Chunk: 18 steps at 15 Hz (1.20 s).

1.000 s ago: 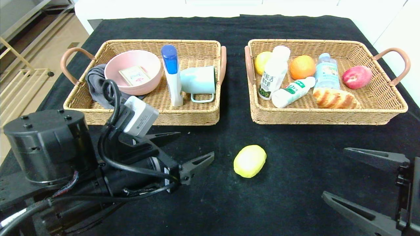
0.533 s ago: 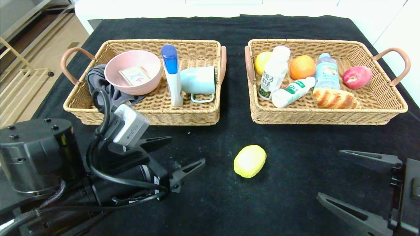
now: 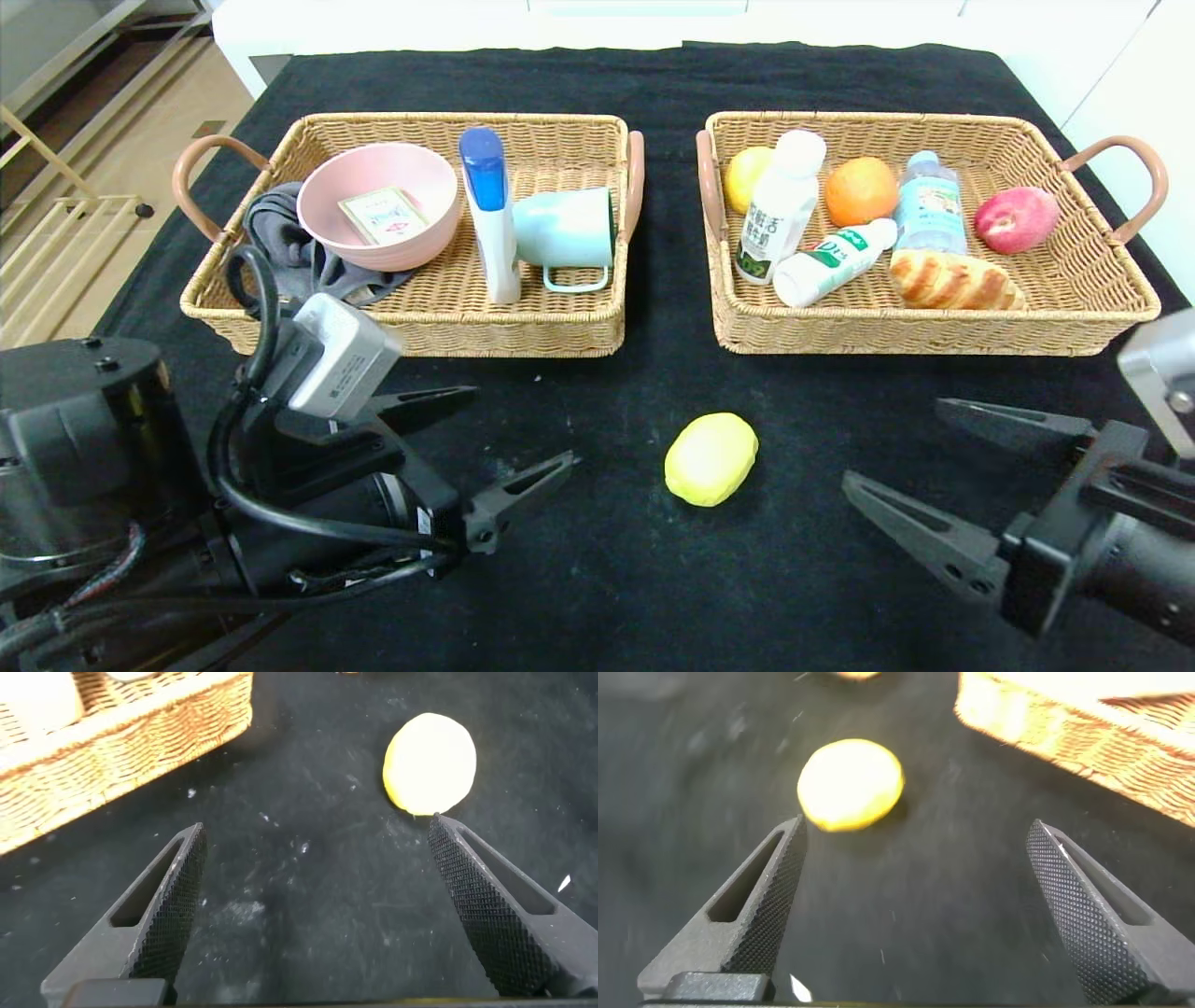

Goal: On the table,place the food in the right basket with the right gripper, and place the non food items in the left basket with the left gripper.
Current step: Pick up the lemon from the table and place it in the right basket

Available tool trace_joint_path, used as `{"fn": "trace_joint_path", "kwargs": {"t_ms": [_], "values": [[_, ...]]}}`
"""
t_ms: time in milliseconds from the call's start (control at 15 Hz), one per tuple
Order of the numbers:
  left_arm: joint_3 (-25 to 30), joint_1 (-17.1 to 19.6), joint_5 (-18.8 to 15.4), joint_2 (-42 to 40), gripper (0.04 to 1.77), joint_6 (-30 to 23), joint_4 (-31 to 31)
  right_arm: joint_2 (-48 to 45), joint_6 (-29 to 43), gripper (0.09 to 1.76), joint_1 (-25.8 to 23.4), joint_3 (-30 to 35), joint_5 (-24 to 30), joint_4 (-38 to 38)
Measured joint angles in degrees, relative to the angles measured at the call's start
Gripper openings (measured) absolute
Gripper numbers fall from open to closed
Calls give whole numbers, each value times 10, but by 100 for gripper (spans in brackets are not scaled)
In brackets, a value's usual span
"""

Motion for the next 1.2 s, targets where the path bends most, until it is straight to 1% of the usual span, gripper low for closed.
{"fn": "trace_joint_path", "kwargs": {"t_ms": [67, 133, 200, 333, 533, 667, 733, 933, 1200], "values": [[2, 3, 0, -5, 171, 0, 0, 21, 17, 171, 21, -31, -44, 20], [2, 6, 0, -9, 171, 0, 0, 43, 38, 171, 42, -69, -79, 57], [3, 8, 0, -13, 171, 0, 0, 62, 63, 171, 58, -106, -107, 103], [3, 9, 0, -17, 171, 0, 0, 95, 145, 171, 85, -194, -150, 218], [2, 10, 0, -18, 171, 0, 0, 141, 281, 171, 111, -333, -176, 403], [2, 10, 0, -19, 171, 0, -1, 181, 353, 171, 118, -409, -184, 505], [2, 10, 0, -19, 172, 0, -1, 203, 375, 171, 120, -436, -188, 536], [3, 11, -11, -22, 172, 0, -2, 252, 389, 171, 122, -468, -194, 550], [-1, 18, -12, -30, 172, 0, -2, 294, 418, 171, 123, -495, -200, 549]]}}
